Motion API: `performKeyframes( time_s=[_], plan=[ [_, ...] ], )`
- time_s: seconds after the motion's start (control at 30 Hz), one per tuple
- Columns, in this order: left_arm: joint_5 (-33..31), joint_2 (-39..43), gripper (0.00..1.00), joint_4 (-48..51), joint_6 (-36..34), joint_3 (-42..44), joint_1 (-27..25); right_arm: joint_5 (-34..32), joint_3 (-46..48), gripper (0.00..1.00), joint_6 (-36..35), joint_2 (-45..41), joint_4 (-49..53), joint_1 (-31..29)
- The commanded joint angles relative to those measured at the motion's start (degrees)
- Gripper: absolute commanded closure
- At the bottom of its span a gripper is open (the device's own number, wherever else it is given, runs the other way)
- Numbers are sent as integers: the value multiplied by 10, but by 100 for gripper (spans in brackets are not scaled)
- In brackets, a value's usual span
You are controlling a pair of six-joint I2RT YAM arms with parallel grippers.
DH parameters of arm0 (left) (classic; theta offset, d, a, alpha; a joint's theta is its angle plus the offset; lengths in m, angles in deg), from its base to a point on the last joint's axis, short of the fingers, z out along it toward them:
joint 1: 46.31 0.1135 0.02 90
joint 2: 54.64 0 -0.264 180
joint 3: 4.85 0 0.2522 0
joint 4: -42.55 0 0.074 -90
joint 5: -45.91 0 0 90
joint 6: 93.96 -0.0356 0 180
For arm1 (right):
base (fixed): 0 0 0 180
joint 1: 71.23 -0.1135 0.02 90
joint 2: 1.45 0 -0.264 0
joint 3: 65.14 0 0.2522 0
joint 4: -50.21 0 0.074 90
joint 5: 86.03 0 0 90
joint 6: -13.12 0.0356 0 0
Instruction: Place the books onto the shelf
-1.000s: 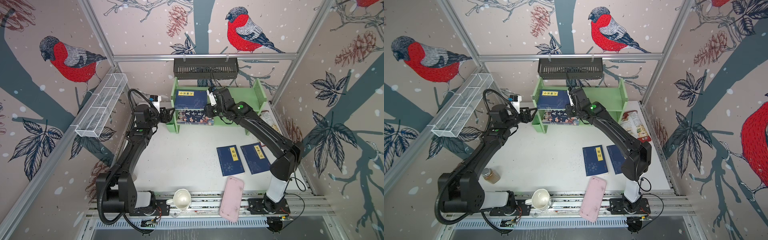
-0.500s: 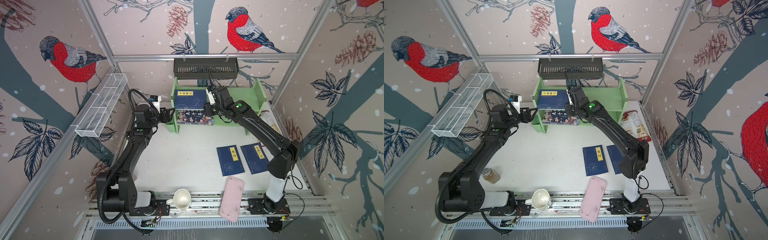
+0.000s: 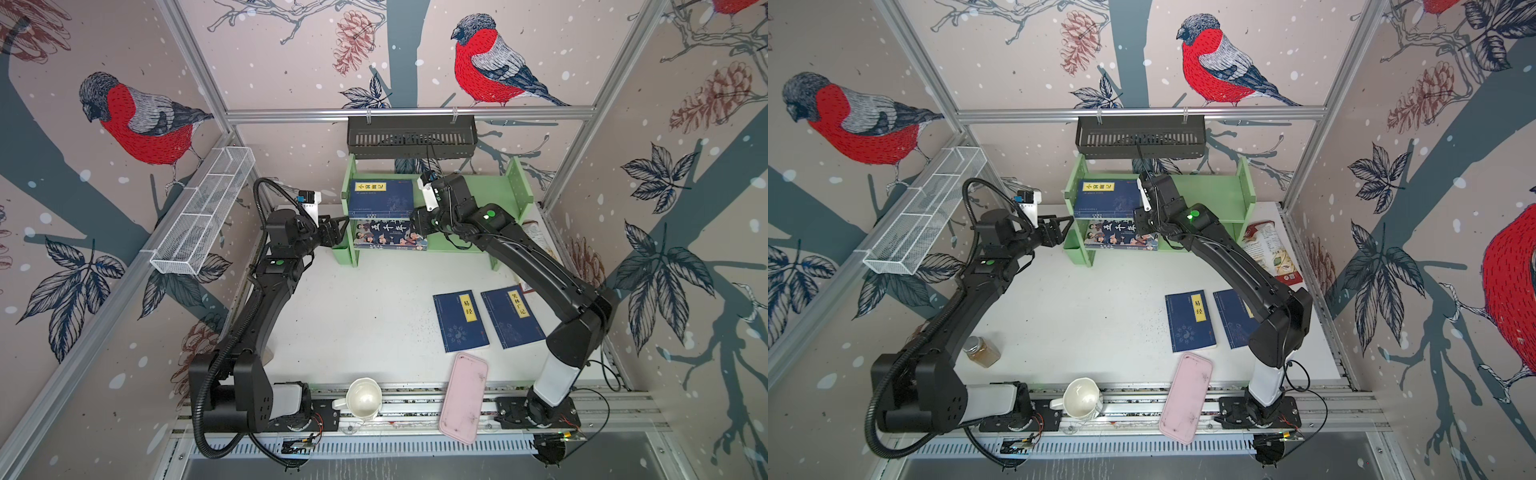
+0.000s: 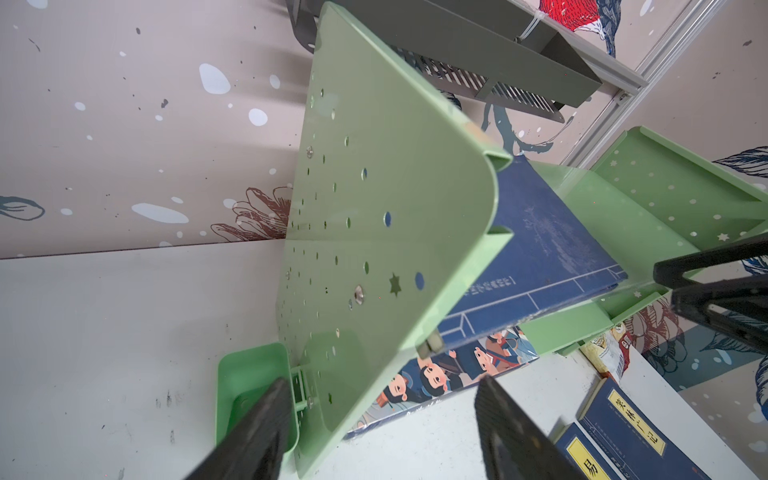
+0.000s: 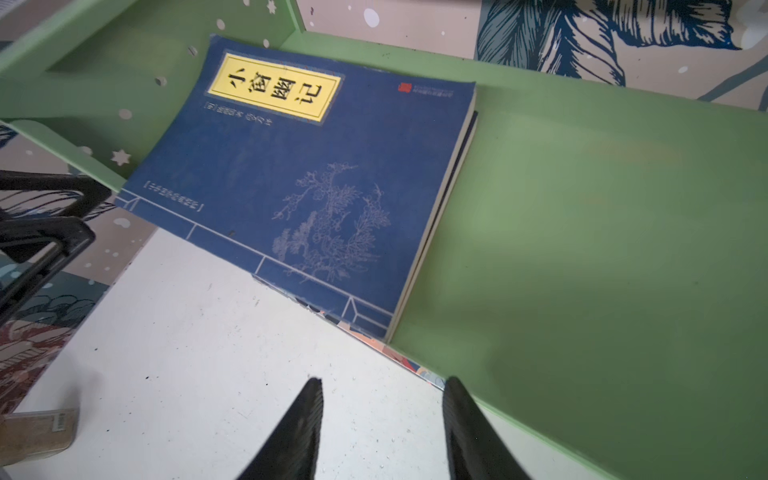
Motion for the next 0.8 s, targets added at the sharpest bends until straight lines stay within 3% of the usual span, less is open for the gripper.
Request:
performKeyframes(
  time_s=[0.0,0.17,0.37,0.63,0.77],
  plan=[
    [8,12,30,16,0,-7,0,68,23,48,40,-17,-53,21],
    [0,20,29,29,16,-19,0,184,69,41,101,-35,-124,69],
    [2,17,28,22,33,-36,1,259,70,40,145,-24,-156,90],
    [6,10,28,19,49,-48,0,260,48,40,159,0,-139,94],
    [44,15,28,47,32,-51,0,223,66,40,147,-34,-147,89]
  ],
)
